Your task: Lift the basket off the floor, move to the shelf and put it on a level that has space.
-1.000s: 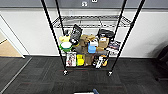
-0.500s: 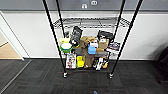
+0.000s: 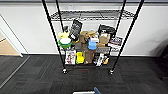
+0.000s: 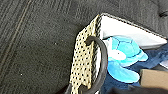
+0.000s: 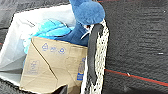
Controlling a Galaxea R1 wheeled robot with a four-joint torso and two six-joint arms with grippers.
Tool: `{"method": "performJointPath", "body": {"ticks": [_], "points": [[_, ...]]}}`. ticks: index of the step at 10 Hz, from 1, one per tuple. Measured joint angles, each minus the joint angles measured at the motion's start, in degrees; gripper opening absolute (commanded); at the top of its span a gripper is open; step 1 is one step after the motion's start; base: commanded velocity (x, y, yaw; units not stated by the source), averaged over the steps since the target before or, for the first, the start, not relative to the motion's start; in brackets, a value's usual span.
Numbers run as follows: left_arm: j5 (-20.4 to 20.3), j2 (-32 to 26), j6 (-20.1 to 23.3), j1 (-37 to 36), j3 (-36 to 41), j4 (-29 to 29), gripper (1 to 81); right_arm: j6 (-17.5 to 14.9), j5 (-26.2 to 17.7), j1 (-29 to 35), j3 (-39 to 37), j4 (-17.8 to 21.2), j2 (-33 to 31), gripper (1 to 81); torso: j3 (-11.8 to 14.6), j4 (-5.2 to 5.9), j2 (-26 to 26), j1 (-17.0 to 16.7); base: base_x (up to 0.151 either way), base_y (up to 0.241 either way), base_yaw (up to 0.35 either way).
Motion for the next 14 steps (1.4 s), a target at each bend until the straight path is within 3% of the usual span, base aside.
{"method": "performJointPath", "body": {"ticks": [3,9,14], "points": [[1.49,0.0,-0.23,-3.06,-0.02,-0.02,81.1,0.09,-0.02,1.16,0.11,1.68,0.33,81.1,-2.58,0.0,-4.53,2.8,0.0,0.0,0.0],[2.97,0.77,-0.26,-3.74,-0.05,-0.17,81.1,0.13,-0.09,3.79,1.65,4.43,1.24,81.1,-2.8,0.0,-16.16,10.08,0.0,0.0,0.0],[3.19,2.15,-0.28,-1.95,0.41,-0.17,81.1,2.57,0.22,3.82,1.34,4.67,1.24,81.1,-2.8,0.0,-18.04,11.32,0.0,0.0,0.0]]}}
